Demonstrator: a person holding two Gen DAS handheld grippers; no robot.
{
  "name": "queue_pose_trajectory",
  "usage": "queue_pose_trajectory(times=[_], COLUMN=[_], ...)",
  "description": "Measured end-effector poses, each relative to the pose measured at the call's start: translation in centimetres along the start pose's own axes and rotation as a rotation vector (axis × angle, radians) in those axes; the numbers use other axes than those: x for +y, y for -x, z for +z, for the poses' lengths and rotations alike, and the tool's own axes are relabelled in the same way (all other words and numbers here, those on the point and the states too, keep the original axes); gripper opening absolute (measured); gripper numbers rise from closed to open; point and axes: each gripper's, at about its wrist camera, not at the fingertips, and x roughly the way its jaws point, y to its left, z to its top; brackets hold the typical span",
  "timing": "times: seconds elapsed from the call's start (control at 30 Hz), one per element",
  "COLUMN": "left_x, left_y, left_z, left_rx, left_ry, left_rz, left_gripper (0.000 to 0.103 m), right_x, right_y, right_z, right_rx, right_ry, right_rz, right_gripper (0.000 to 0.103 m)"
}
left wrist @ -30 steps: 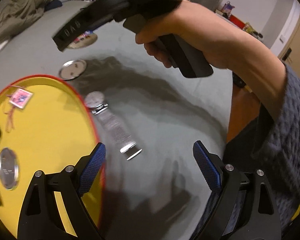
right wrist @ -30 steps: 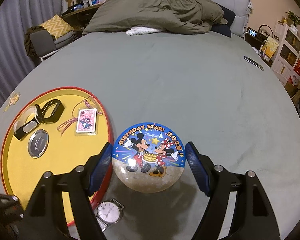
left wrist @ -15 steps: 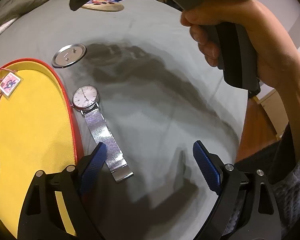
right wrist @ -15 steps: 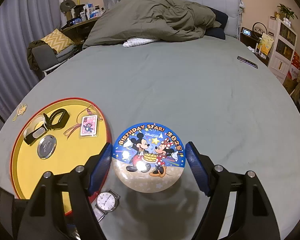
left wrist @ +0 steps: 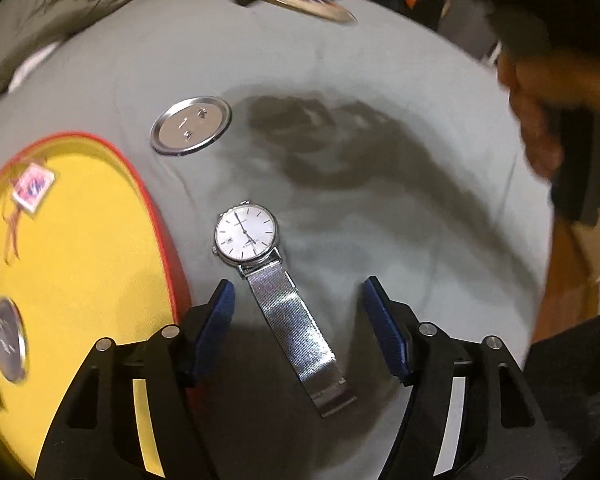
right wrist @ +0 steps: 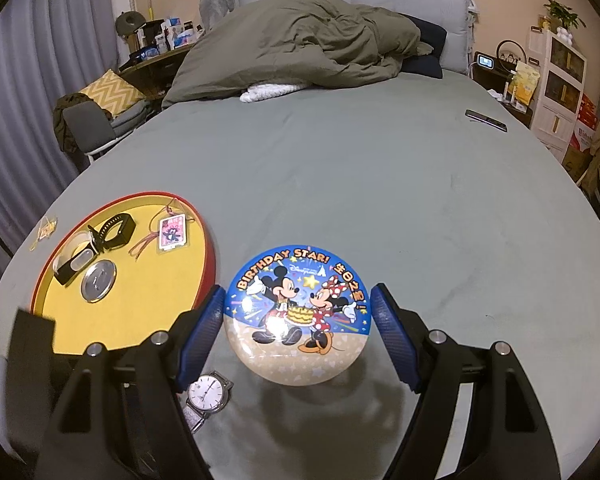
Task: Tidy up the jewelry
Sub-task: 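Reach the left tool to the silver mesh-band watch and grasp its band, then lift the watch with the left tool while the right tool carries the Mickey badge toward the tray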
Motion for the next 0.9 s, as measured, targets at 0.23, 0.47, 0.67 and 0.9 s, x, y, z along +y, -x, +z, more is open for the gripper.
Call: queue_pose_trajectory(times=[0.23,0.47,0.67,0.9], left_x=[-0.4,1.1,1.1,0.8], left_y=[-1.0,-0.9,-0.8,0.1], left_z=[0.1,0.6,0.2,-0.1], left_rx=[-0.007,-0.027,-0.045,-0.071], left_ry=[-0.012,0.031,0.036,0.025], left_rz=[0.041,0.02,0.019,0.031], left_gripper=[0.045,0.026,0.02,0.02], right_x=[0.2,0.1,0.2,0.1], right_y=[-0.1,-0.3,-0.4,-0.5], right_z=[-0.1,0.2,0.3,0.4], right_rx=[0.006,0.007,0.01,0.008], right_ry=[0.015,0.012,0.016,0.02], right_rz=[0.004,0.003,0.004,0.006], right_gripper=[0.07,0.07,0.07,0.07])
